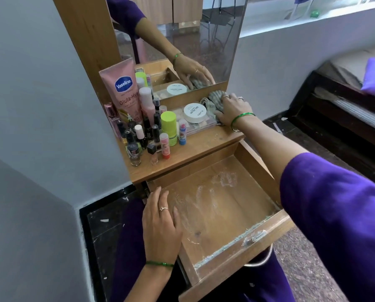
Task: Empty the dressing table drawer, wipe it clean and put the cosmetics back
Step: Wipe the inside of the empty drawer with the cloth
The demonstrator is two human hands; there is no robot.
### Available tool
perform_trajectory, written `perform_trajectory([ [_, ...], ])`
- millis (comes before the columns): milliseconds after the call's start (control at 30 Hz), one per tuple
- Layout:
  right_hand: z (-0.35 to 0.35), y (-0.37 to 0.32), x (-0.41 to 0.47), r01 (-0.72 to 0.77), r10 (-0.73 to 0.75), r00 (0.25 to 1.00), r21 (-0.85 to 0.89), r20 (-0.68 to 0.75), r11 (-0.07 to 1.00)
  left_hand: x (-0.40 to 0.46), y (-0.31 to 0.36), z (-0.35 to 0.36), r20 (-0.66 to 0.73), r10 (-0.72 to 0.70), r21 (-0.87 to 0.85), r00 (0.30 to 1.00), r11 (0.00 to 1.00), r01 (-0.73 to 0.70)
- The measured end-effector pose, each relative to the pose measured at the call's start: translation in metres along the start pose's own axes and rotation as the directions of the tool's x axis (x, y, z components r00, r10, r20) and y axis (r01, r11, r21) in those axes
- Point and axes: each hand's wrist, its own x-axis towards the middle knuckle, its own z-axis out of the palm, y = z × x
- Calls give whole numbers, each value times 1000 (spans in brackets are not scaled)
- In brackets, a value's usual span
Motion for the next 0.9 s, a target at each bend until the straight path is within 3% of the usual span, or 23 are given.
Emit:
perform_trajectory([
  [167, 14, 0, 4, -56, 56, 998, -7, 34, 998, -1, -2, 2, -36, 31, -13, 999, 999, -31],
  [433, 17, 15, -6, -32, 32, 997, 1, -75, 999, -1, -4, 3, -52, 47, -11, 998, 999, -47],
  [600, 1, 36, -45, -37, 95, 978, 291, -187, 956, 0, -3, 2, -66, 16, -36, 998, 999, -18],
  [733, -16, 50, -102, -16, 130, 960, 415, -247, 909, -1, -2, 2, -72, -33, -60, 997, 998, 28],
  [833, -11, 51, -150, 25, 54, 977, 369, -204, 929, -2, 0, 2, -75, -66, -76, 995, 995, 60],
  [900, 4, 46, -177, 83, -71, 996, 279, -54, 957, -1, 2, 2, -76, -91, -83, 993, 993, 84],
])
